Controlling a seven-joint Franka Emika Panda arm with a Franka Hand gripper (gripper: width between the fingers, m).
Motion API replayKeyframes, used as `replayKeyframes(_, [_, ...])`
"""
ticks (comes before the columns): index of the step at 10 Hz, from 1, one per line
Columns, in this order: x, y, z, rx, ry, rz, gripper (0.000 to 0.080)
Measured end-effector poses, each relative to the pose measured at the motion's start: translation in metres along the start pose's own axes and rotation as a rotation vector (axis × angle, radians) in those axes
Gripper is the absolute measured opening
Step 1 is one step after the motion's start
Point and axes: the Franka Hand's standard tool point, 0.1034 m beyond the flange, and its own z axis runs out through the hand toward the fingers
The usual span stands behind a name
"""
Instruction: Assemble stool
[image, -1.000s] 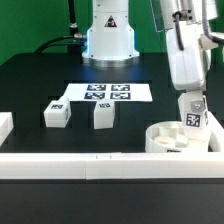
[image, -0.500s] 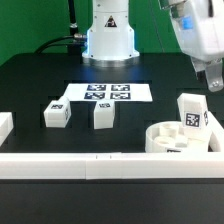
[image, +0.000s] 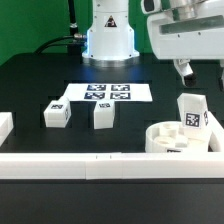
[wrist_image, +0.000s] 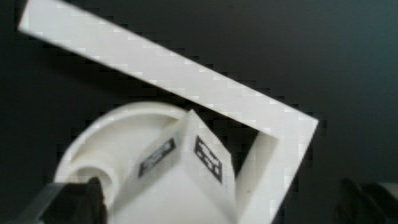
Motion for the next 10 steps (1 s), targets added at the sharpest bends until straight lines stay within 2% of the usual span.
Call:
replayKeyframes(1, [0.0012,-0.0006,-0.0008,-0.016,-0.005,-0.104,0.0649])
replayKeyframes(4, [0.0028,0.0002,-0.0005,-0.015,0.001,-0.254,0.0649])
replayKeyframes(5, [0.003,0.0016,-0.0001,-0.03,0.0,-0.384,0.0649])
replayKeyframes(6, [0.0012,0.0044,0.0018,-0.075,-0.018,-0.578,0.0649])
replayKeyframes(7, [0.0017,0.0037,0.0024,-0.088,-0.022,-0.661,0.0649])
replayKeyframes(9, [-0.0054,0.0005,0.0065,-0.171,-0.022,-0.86,0.0649])
replayKeyframes(10, [-0.0058,0.0002,0.0071,-0.174,-0.026,-0.94,0.0649])
